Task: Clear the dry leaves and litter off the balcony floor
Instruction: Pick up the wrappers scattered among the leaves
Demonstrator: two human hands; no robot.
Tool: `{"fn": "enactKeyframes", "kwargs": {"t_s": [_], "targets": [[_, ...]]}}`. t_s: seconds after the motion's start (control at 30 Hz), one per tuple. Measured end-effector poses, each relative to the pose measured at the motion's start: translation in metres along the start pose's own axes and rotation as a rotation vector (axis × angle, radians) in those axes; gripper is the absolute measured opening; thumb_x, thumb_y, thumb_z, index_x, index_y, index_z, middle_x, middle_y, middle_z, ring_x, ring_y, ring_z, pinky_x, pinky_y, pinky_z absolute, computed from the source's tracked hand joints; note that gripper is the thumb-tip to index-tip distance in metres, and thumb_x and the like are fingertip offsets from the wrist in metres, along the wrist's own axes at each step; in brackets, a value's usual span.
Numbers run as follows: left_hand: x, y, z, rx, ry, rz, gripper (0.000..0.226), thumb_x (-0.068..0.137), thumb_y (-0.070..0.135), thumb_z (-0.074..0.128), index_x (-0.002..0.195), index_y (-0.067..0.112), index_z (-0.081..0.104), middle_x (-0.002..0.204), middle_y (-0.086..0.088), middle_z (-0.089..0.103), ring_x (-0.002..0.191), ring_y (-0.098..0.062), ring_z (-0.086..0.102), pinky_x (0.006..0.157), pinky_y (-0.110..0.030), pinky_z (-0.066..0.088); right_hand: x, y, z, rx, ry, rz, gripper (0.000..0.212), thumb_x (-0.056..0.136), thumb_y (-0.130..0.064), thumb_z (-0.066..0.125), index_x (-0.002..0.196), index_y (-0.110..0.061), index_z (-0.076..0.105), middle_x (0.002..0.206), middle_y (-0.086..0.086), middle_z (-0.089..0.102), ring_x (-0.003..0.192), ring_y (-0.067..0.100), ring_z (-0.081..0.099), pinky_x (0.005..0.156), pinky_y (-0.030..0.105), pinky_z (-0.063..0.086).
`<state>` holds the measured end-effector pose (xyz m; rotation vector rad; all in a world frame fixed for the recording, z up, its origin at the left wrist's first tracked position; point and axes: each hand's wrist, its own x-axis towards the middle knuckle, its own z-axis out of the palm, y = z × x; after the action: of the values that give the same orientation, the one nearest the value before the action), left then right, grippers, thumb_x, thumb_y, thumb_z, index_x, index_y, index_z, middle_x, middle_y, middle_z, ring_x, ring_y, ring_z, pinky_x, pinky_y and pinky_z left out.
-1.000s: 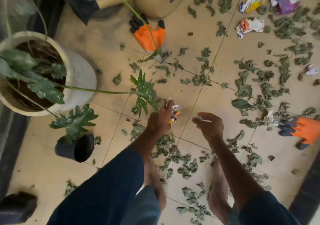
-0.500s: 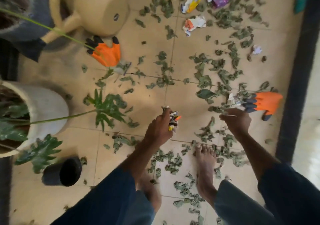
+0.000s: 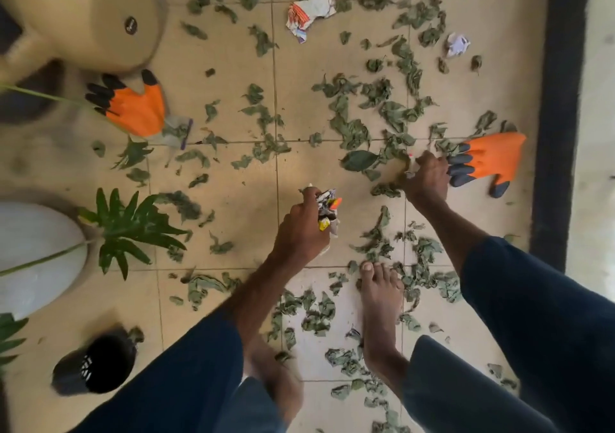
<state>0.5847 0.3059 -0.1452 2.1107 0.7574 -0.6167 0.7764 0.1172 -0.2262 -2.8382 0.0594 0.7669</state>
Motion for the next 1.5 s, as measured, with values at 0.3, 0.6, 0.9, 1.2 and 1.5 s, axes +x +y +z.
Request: {"fn": "enactKeyframes", "kwargs": {"t_s": [0.3, 0.6, 0.9, 1.2, 1.5], "targets": [[-0.066, 0.023, -0.048, -0.115, 0.047, -0.205, 0.06, 0.089, 0.033, 0.071, 0.136, 0.031, 0.034, 0.111, -0.008, 0.07, 0.089, -0.03, 0.071, 0.073, -0.048, 0.061, -0.072, -0.009, -0.077, 0.277, 0.049, 0.139, 0.025, 0.095, -0.023, 0.063, 0.086, -0.001, 0.07, 0.088, 0.021, 0.071, 0.077, 0.033, 0.063, 0.067, 0.032, 0.043], [-0.117, 0.096, -0.12, -0.205, 0.049, -0.239, 0.05, 0.084, 0.04, 0.07, 0.123, 0.037, 0.039, 0.094, 0.002, 0.073, 0.073, -0.022, 0.07, 0.062, -0.045, 0.06, -0.112, -0.026, -0.211, 0.966, -0.299, 0.314, 0.022, 0.068, -0.021, 0.073, 0.084, -0.006, 0.069, 0.094, 0.018, 0.071, 0.086, 0.029, 0.068, 0.068, 0.033, 0.053], [-0.136, 0.15, -0.197, -0.347, 0.135, -0.263, 0.049, 0.089, 0.028, 0.074, 0.13, 0.02, 0.048, 0.1, -0.004, 0.069, 0.087, -0.03, 0.069, 0.066, -0.035, 0.053, -0.144, -0.095, -0.293, 1.068, -0.664, 0.35, 0.01, 0.1, -0.007, 0.054, 0.092, -0.012, 0.058, 0.099, 0.007, 0.068, 0.086, 0.019, 0.063, 0.076, 0.033, 0.052], [-0.128, 0.115, -0.255, -0.671, 0.241, -0.406, 0.051, 0.084, 0.032, 0.082, 0.127, 0.023, 0.057, 0.107, 0.0, 0.074, 0.096, -0.019, 0.07, 0.07, -0.022, 0.051, -0.153, -0.217, -0.273, 0.923, -0.742, 0.152, 0.006, 0.092, -0.012, 0.072, 0.098, -0.012, 0.072, 0.088, 0.005, 0.073, 0.076, 0.015, 0.068, 0.066, 0.023, 0.053], [-0.114, 0.075, -0.308, -0.701, 0.235, -0.474, 0.053, 0.082, 0.033, 0.079, 0.127, 0.016, 0.056, 0.104, -0.009, 0.071, 0.091, -0.025, 0.069, 0.065, -0.026, 0.045, -0.152, -0.301, -0.254, 0.574, -0.671, -0.024, 0.01, 0.083, -0.017, 0.082, 0.091, -0.014, 0.077, 0.068, -0.003, 0.072, 0.057, 0.005, 0.062, 0.05, 0.018, 0.048]]}}
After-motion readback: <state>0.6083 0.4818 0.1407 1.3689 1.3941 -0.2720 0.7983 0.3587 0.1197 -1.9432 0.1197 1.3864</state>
